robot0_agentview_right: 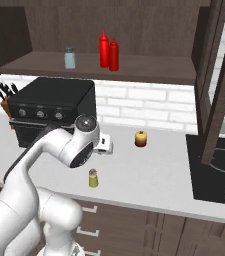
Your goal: Put the shaker and condiment bottle from the counter next to their counterparts in the cabinet.
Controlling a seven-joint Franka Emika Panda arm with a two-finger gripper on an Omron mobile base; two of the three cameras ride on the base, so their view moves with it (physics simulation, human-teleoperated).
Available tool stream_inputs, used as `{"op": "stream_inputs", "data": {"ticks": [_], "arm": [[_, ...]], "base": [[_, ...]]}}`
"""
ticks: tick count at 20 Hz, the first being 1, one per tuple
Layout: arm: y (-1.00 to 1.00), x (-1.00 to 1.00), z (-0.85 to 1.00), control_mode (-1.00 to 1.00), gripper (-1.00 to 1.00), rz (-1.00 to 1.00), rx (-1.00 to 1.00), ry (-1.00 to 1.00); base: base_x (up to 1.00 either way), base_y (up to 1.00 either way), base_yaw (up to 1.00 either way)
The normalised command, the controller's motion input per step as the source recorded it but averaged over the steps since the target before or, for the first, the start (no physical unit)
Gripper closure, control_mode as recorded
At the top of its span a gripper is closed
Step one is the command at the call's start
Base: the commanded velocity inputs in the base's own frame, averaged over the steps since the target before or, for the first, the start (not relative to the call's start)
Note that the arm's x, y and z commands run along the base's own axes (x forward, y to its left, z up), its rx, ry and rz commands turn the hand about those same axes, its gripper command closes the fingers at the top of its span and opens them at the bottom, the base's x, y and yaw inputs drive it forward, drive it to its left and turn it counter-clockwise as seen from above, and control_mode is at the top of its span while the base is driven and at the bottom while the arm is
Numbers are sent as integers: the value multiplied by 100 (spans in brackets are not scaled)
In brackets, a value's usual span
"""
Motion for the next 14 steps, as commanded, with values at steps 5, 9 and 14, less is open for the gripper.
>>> {"op": "stream_inputs", "data": {"ticks": [5, 9, 14], "arm": [[0, 37, 0, -100, -100, -27, 0, 48], [0, 28, -5, -100, -100, -23, -1, 34], [1, 8, -23, -100, -100, -18, 0, 19]], "base": [[0, 0, 0], [0, 0, 0], [0, 0, 0]]}}
